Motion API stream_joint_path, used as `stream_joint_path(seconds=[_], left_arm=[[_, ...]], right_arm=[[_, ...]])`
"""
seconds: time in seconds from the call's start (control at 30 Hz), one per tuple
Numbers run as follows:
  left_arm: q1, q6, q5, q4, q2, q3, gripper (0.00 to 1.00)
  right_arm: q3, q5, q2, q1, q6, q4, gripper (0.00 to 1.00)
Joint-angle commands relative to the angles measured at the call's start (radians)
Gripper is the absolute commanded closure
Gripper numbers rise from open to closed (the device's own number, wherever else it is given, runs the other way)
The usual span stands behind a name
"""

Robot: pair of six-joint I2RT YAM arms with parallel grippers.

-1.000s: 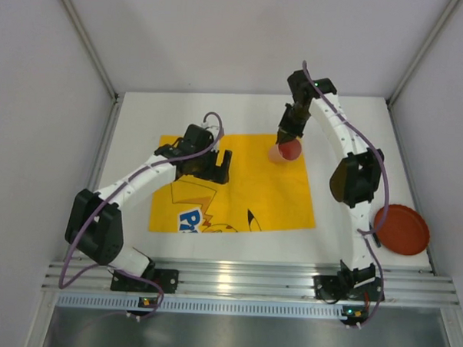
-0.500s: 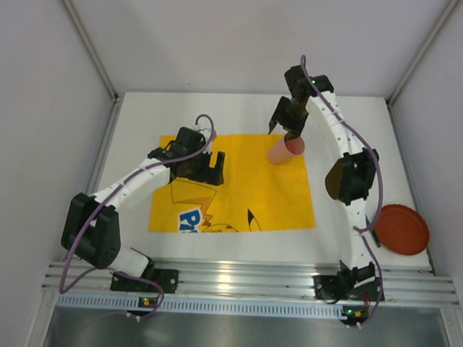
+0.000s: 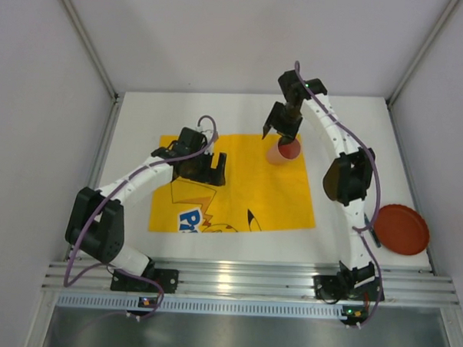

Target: Set the dinner table for one person

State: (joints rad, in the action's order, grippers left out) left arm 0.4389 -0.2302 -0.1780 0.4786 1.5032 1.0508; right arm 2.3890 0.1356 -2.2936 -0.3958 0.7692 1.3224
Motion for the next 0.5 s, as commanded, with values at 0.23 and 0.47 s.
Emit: stream_joint_path(seconds=[0.23, 0.47], left_arm=[[-0.005, 0.003, -0.032, -0.038, 0.015, 0.011, 0.01], [-0.006, 0.003, -0.035, -0.037, 0.028, 0.018, 0.01]], right_arm=[[-0.004, 0.006, 0.085, -0.023, 0.03, -0.136, 0.43], [-0.01, 0.004, 0.097, -0.02, 0.024, -0.17, 0.43]])
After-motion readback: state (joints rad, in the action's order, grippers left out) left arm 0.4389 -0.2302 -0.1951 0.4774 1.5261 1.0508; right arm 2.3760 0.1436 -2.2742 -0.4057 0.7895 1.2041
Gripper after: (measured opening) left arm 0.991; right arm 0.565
